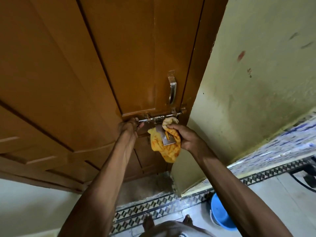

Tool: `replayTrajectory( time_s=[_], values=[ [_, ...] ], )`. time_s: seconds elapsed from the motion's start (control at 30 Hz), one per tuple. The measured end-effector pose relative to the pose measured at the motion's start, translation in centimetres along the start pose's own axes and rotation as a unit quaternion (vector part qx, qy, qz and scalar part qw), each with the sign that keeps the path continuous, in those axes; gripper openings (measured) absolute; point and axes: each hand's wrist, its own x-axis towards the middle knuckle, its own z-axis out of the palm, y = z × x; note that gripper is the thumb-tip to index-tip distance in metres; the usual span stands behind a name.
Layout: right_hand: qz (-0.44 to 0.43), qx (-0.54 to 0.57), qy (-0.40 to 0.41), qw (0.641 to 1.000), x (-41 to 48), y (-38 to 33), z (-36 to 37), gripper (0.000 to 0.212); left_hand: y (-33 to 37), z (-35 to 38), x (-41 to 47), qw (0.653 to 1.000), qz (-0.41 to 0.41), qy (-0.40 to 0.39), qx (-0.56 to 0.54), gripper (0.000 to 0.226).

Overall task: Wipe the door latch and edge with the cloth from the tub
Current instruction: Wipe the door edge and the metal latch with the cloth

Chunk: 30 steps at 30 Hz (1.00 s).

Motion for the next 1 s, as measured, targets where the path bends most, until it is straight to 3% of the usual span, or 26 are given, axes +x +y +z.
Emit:
replayTrajectory(
  time_s=[0.3, 0.53, 0.7, 0.87, 1.0],
  values=[
    [-0.017, -0.017, 0.010, 1.000, -1.1, 4.0, -3.1, 0.037, 0.0, -0.3, 0.2, 1.000, -0.007, -0.016, -0.013, 0.039],
    [-0.024, 0.008, -0.023, 0.999, 0.2, 2.6, -1.5, 0.017, -0.2, -0.6, 0.9, 1.000, -0.010, -0.026, -0.013, 0.040],
    [-0.092, -0.009, -0.006, 0.996, 1.6, 1.3, 0.1, 0.013, 0.0, -0.5, 0.4, 1.000, -0.002, -0.026, 0.002, 0.042],
    [-0.100, -0.019, -0.025, 0.994, 1.3, 2.8, -0.9, 0.019, 0.1, -0.3, 0.3, 1.000, -0.016, -0.024, 0.007, 0.044],
    [-0.081, -0.071, 0.013, 0.994, -0.3, 5.2, -2.6, 0.033, 0.0, -0.4, 0.6, 1.000, -0.009, -0.025, -0.004, 0.043]
  ],
)
